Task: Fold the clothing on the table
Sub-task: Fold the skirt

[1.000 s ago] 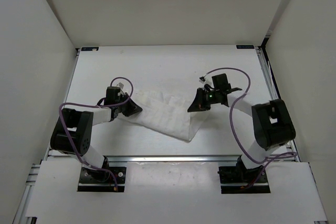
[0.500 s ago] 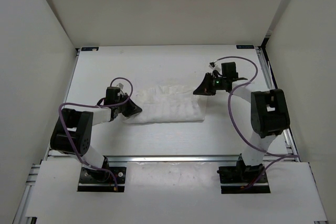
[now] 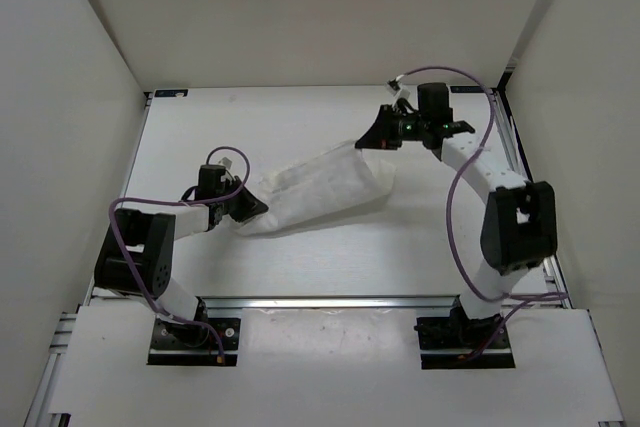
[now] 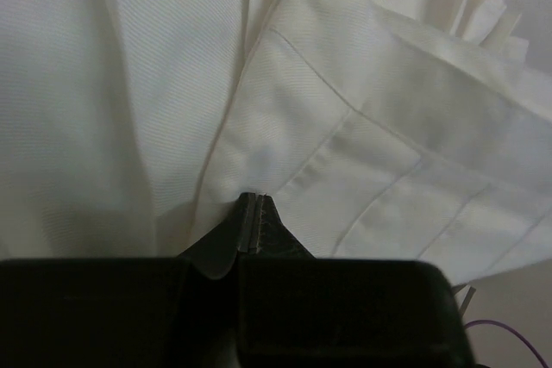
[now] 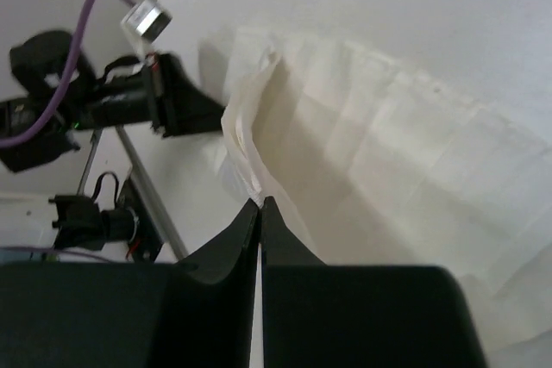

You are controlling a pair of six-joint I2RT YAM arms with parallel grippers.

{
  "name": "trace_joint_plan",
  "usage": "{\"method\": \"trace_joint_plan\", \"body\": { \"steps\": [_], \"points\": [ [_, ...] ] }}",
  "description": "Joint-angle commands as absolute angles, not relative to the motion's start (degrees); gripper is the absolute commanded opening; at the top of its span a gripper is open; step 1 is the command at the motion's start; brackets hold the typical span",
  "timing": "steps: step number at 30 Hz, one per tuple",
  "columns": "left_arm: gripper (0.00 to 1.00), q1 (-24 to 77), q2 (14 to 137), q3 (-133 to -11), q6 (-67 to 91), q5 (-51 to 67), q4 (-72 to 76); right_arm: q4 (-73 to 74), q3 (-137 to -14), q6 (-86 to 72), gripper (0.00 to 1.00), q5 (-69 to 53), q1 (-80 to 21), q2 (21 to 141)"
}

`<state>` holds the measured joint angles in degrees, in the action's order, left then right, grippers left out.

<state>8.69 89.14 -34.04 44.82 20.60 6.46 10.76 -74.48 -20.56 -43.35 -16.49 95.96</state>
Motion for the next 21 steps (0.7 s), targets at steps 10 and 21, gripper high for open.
{"method": "trace_joint_plan", "body": {
  "steps": [10, 21],
  "points": [
    [0.0, 7.82, 85.52, -34.19, 43.59, 20.48, 3.95, 26.08, -104.93, -19.7, 0.21, -37.81, -11.07, 134.12],
    [0.0, 6.85, 85.51, -33.49, 44.74, 21.36, 6.23, 29.26, -94.15, -11.87, 0.51, -30.85, -7.31, 113.39]
  ]
}}
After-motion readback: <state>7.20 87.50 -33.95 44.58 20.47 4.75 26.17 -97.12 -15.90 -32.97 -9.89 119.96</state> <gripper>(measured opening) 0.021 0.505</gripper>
